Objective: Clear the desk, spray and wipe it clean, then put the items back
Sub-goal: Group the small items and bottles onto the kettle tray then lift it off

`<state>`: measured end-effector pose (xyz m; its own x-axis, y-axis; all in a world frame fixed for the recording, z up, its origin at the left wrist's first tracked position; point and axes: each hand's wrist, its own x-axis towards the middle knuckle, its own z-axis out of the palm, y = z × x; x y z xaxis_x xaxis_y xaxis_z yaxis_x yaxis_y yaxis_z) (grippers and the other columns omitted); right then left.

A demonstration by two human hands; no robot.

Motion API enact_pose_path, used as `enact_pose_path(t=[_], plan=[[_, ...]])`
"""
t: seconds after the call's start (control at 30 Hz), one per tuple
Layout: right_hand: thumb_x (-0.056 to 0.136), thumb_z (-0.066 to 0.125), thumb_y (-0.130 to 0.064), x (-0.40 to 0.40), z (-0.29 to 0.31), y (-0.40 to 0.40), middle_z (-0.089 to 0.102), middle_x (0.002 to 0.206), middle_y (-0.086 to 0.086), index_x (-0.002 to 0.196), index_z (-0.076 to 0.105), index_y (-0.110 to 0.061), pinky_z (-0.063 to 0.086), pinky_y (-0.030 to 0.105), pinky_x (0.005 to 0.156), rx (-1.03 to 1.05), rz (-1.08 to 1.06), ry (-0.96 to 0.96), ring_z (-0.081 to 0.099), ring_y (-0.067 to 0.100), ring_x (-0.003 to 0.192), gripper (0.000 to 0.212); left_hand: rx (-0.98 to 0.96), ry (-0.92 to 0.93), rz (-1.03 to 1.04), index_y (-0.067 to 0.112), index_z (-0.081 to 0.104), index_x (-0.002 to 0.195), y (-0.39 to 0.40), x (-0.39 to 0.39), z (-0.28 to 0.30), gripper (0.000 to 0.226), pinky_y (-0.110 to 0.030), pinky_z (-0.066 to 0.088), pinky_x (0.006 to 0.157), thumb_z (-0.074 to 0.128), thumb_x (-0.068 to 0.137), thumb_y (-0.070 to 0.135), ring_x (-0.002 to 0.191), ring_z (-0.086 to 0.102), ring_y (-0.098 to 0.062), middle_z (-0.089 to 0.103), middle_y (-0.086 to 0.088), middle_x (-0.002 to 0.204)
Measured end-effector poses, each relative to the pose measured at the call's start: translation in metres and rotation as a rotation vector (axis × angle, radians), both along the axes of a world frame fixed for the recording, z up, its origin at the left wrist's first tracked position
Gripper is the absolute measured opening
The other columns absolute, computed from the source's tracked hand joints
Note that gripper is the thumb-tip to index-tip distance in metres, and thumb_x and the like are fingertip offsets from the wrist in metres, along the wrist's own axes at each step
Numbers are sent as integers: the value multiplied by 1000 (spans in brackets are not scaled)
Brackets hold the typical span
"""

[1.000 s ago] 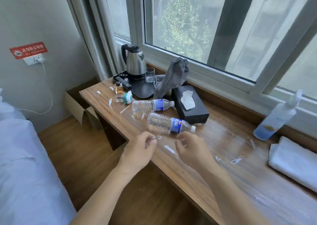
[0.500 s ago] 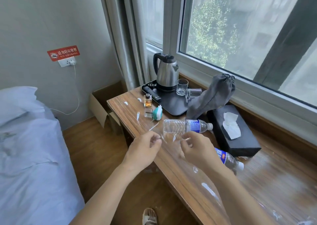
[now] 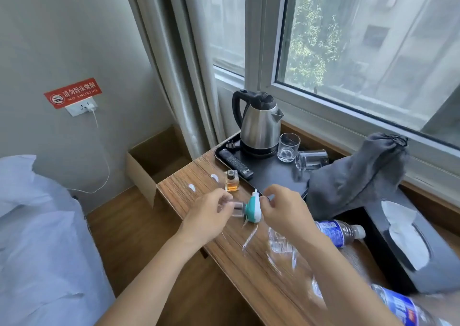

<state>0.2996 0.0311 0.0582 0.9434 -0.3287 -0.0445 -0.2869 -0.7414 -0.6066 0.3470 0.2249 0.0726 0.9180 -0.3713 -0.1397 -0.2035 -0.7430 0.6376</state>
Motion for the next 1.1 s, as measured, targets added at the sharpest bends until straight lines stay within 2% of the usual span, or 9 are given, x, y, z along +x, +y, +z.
enact_pose_path(t=[0.17,0.27,0.47,0.53,0.63,0.77,0.83,1.0,1.1], plan=[[97,50,-36,38,-19,9,70,89,0,106,63,-19,55,38,75,-69,-22,100,64,28,90,23,-26,-6,-45,28,65,122,1,59,-12,19,-27,50,87,58,105,33,106,62,-8,66,13,115],[98,48,-36,54,-33,17,69,104,4,112,59,-16,53,39,78,-110,-50,179,63,31,100,27,24,-42,-117,28,62,116,0,97,-28,16,-31,49,88,62,102,35,105,60,-11,63,12,112],[101,44,-41,67,-48,42,57,108,7,104,41,-18,34,37,67,-224,-265,290,59,33,103,23,203,-123,-399,30,50,140,-1,171,-64,68,-35,42,111,67,87,68,130,46,-12,53,13,134],[103,42,-45,71,-49,52,58,109,6,99,33,-20,31,36,67,-212,-372,346,61,32,105,27,241,-175,-504,32,51,136,-4,190,-70,73,-33,42,109,65,80,77,126,48,-12,54,14,129],[102,41,-51,75,-50,64,63,112,4,98,35,-21,31,36,68,-212,-504,408,63,29,107,30,267,-203,-648,35,53,121,-8,209,-77,66,-32,44,103,62,75,82,119,49,-12,53,15,117],[97,49,-54,83,-52,72,64,115,0,110,49,-22,40,36,72,-194,-620,474,63,28,109,35,249,-236,-764,32,54,116,-13,227,-83,56,-33,46,100,63,80,75,117,51,-13,55,13,115],[95,52,-52,86,-54,74,66,111,1,104,51,-21,45,36,75,-168,-672,472,62,29,105,32,194,-262,-780,30,58,111,-13,231,-88,49,-33,48,94,65,80,68,112,56,-15,59,12,110],[90,57,-47,98,-41,76,64,87,0,88,54,-20,50,39,71,-92,-830,330,62,28,85,28,8,-215,-753,32,62,98,-12,241,-88,47,-29,48,85,50,68,66,99,58,-12,59,15,94],[89,59,-48,114,-25,61,63,78,-1,83,55,-18,49,38,65,-32,-922,199,60,23,74,31,-139,-180,-677,31,64,91,-20,255,-81,42,-31,50,81,56,68,64,90,59,-11,59,16,86]])
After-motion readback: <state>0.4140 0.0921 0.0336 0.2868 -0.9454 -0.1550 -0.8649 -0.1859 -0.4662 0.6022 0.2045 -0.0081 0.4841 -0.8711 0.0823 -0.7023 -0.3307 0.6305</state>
